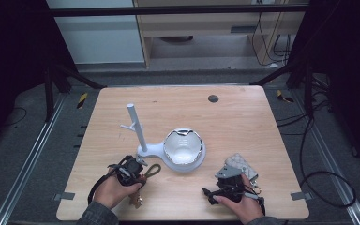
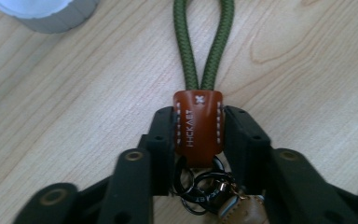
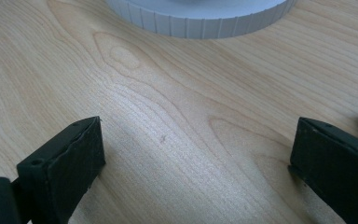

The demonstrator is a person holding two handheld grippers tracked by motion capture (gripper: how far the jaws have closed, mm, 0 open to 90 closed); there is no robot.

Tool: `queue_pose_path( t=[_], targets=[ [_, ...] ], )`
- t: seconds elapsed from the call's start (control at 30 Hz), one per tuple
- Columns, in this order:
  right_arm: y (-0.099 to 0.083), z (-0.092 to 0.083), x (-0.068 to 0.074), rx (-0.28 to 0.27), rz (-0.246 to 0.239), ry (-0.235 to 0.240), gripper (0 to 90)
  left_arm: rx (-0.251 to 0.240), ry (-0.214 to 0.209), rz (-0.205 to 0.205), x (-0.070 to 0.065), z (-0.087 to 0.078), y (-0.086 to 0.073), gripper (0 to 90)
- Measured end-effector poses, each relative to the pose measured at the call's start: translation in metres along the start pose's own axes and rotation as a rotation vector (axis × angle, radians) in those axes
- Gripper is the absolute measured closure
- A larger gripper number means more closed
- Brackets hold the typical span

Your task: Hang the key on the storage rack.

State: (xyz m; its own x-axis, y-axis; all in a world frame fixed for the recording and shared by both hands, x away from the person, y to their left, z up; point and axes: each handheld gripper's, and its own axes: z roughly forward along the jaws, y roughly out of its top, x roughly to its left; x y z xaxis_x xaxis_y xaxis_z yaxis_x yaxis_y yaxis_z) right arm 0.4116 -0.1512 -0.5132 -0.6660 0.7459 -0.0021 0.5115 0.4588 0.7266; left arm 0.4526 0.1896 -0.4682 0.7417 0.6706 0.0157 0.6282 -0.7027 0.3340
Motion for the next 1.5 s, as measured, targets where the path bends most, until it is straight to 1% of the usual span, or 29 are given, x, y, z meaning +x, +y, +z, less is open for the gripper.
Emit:
queue_pose_path(
  t=[0.1, 0.13, 0.17, 0.2, 0.23, 0.27, 0.3, 0.4, 0.43, 0.47, 0.53, 0.57, 0.6, 0.63, 0.67, 0.7, 0.73, 0.87, 0.9, 0.93, 1.03, 1.07, 1.1, 1.17, 1.2, 1.27, 1.37, 1.47, 1.5],
  targets=[
    [0.000, 0.000, 0.000, 0.000, 0.000, 0.000, 2.9, -0.002, 0.004, -0.003, -0.002, -0.001, 0.000, 65.6],
    [0.000, 0.000, 0.000, -0.001, 0.000, 0.000, 2.9, -0.015, 0.013, 0.001, -0.003, -0.003, -0.001, 65.6],
    [0.000, 0.000, 0.000, -0.001, 0.000, 0.000, 2.9, -0.055, 0.017, 0.006, -0.007, -0.010, -0.004, 65.7],
    [0.000, 0.000, 0.000, -0.001, 0.000, 0.000, 2.9, -0.055, 0.017, 0.006, -0.007, -0.010, -0.004, 65.7],
    [0.000, 0.000, 0.000, -0.001, 0.000, 0.000, 2.9, -0.080, 0.022, 0.005, -0.009, -0.014, -0.006, 65.6],
    [0.000, 0.000, 0.000, -0.001, 0.000, 0.000, 2.9, -0.125, 0.040, 0.011, -0.014, -0.022, -0.009, 65.7],
    [0.000, 0.000, 0.000, -0.001, 0.000, 0.000, 2.9, -0.125, 0.040, 0.011, -0.014, -0.022, -0.009, 65.7],
    [0.000, 0.000, 0.000, -0.001, 0.000, 0.000, 2.9, -0.207, 0.065, 0.006, -0.019, -0.033, -0.017, 65.7],
    [0.000, 0.000, 0.000, 0.000, 0.000, -0.001, 2.9, -0.250, 0.072, -0.002, -0.021, -0.036, -0.020, 65.7],
    [0.000, 0.000, 0.000, 0.000, 0.000, -0.001, 2.9, -0.315, 0.084, -0.022, -0.023, -0.041, -0.025, 65.7],
    [0.000, 0.000, 0.000, -0.001, 0.000, -0.001, 2.9, -0.394, 0.102, -0.043, -0.024, -0.046, -0.029, 65.7],
    [0.000, 0.000, 0.000, -0.001, 0.000, -0.001, 2.9, -0.394, 0.102, -0.043, -0.024, -0.046, -0.029, 65.7],
    [0.000, 0.000, 0.000, -0.001, 0.000, -0.001, 2.9, -0.460, 0.144, -0.053, -0.026, -0.052, -0.033, 65.7],
    [0.000, 0.000, 0.000, -0.001, 0.000, -0.001, 2.9, -0.460, 0.144, -0.053, -0.026, -0.052, -0.033, 65.8],
    [0.000, 0.000, 0.000, -0.001, 0.001, -0.002, 2.9, -0.497, 0.167, -0.058, -0.028, -0.054, -0.034, 65.8],
    [0.000, 0.000, 0.000, -0.001, 0.003, -0.003, 3.0, -0.549, 0.213, -0.061, -0.030, -0.059, -0.036, 65.8],
    [0.000, 0.000, 0.000, -0.001, 0.003, -0.003, 3.0, -0.549, 0.213, -0.061, -0.030, -0.059, -0.036, 65.8],
    [0.000, 0.000, 0.000, -0.004, -0.001, -0.007, 3.0, -0.652, 0.251, -0.097, -0.030, -0.069, -0.038, 65.8],
    [-0.001, 0.000, 0.000, -0.004, -0.002, -0.007, 3.0, -0.692, 0.263, -0.113, -0.030, -0.073, -0.038, 65.8],
    [-0.001, 0.000, 0.000, -0.004, -0.002, -0.007, 3.0, -0.692, 0.263, -0.113, -0.030, -0.073, -0.038, 65.8],
    [0.000, 0.000, 0.001, -0.004, 0.000, -0.008, 3.0, -0.750, 0.276, -0.133, -0.030, -0.082, -0.037, 65.9],
    [0.000, 0.000, 0.001, -0.004, -0.001, -0.008, 3.0, -0.785, 0.292, -0.137, -0.031, -0.088, -0.036, 65.9],
    [0.000, 0.000, 0.001, -0.004, 0.000, -0.009, 3.0, -0.802, 0.300, -0.140, -0.031, -0.091, -0.035, 65.9],
    [0.000, 0.000, 0.001, -0.004, 0.000, -0.008, 3.0, -0.814, 0.304, -0.145, -0.032, -0.094, -0.034, 65.9],
    [0.000, 0.000, 0.001, -0.004, 0.001, -0.009, 3.0, -0.843, 0.313, -0.152, -0.032, -0.099, -0.033, 65.9],
    [0.000, 0.000, 0.001, -0.004, 0.001, -0.008, 3.0, -0.868, 0.322, -0.165, -0.032, -0.104, -0.033, 65.8],
    [0.000, 0.000, 0.001, -0.003, 0.001, -0.010, 3.0, -0.887, 0.334, -0.177, -0.030, -0.108, -0.032, 65.9],
    [-0.001, 0.000, 0.001, -0.004, 0.002, -0.011, 3.0, -0.874, 0.333, -0.198, -0.022, -0.109, -0.031, 65.8],
    [-0.001, 0.000, 0.001, -0.004, 0.002, -0.011, 3.0, -0.874, 0.333, -0.198, -0.022, -0.109, -0.031, 65.8]
  ],
)
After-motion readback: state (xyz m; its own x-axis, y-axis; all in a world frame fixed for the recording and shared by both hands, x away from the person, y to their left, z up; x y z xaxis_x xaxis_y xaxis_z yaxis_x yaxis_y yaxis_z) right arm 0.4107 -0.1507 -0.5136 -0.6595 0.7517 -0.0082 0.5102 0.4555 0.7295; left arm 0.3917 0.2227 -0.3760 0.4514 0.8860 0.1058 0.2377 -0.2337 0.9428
